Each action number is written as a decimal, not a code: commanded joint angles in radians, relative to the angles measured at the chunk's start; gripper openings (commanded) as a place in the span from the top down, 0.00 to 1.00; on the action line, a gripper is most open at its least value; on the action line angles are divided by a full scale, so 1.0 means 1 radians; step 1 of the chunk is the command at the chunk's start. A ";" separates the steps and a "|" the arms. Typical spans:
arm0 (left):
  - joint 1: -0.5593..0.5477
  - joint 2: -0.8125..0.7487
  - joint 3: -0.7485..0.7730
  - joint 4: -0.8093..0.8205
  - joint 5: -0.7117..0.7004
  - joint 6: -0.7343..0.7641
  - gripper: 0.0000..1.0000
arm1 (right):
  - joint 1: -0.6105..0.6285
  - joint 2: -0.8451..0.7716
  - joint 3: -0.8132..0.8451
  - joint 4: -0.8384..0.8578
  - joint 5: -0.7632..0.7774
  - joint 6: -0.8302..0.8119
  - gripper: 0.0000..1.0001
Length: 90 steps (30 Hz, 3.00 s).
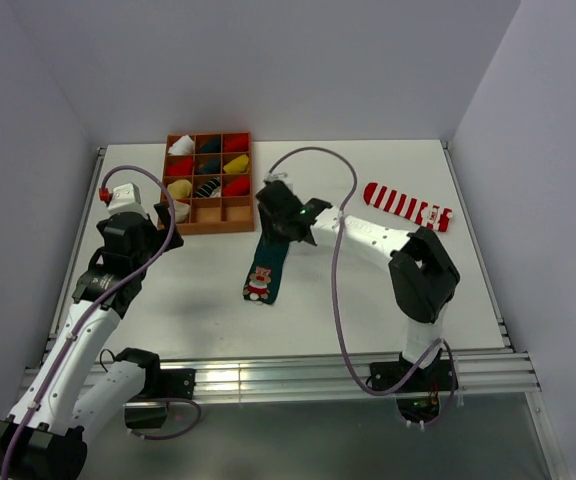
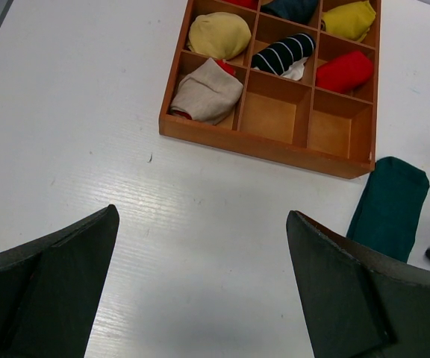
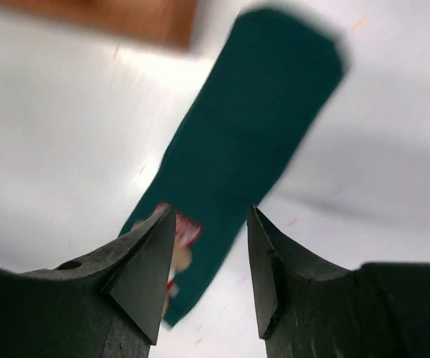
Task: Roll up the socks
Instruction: Move the sock to the center of the board, then roll the sock at the center of the board.
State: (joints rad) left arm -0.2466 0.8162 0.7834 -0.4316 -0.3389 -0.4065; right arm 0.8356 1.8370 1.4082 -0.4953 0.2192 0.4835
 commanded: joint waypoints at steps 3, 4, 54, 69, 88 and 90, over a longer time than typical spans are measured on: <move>-0.005 0.003 0.020 0.016 -0.008 0.005 0.01 | -0.127 0.036 0.055 0.099 -0.043 -0.175 0.49; -0.005 0.006 0.020 0.017 -0.006 0.005 0.01 | -0.133 0.053 0.061 0.112 -0.062 -0.187 0.49; 0.015 0.044 0.019 0.025 0.032 0.001 0.02 | 0.263 -0.136 -0.356 0.333 0.103 -0.390 0.46; 0.017 0.043 0.017 0.025 0.032 0.001 0.02 | 0.318 -0.001 -0.325 0.360 0.213 -0.448 0.46; 0.018 0.044 0.016 0.028 0.038 0.003 0.02 | 0.335 0.080 -0.290 0.307 0.252 -0.502 0.52; 0.018 0.044 0.016 0.028 0.038 0.003 0.02 | 0.336 0.091 -0.288 0.296 0.252 -0.496 0.57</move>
State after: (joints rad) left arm -0.2325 0.8616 0.7834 -0.4309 -0.3119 -0.4061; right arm 1.1629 1.8893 1.1019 -0.1497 0.4564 -0.0105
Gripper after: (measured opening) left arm 0.983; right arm 0.450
